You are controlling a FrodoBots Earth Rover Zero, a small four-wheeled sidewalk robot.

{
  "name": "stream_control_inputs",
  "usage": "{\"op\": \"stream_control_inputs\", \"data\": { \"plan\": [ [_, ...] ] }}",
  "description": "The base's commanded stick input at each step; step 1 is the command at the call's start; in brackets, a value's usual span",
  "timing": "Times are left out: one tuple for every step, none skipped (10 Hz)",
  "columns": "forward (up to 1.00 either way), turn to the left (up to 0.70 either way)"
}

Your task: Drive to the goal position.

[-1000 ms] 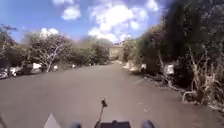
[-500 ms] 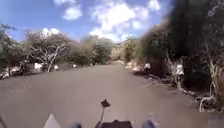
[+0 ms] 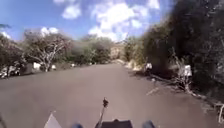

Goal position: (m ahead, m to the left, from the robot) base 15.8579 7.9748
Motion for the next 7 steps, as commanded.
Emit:
{"op": "stream_control_inputs", "data": {
  "plan": [
    [0.70, 0.00],
    [0.70, 0.00],
    [0.70, 0.00],
    [0.70, 0.00],
    [0.70, 0.00],
    [0.70, 0.00],
    [0.70, 0.00]
  ]
}}
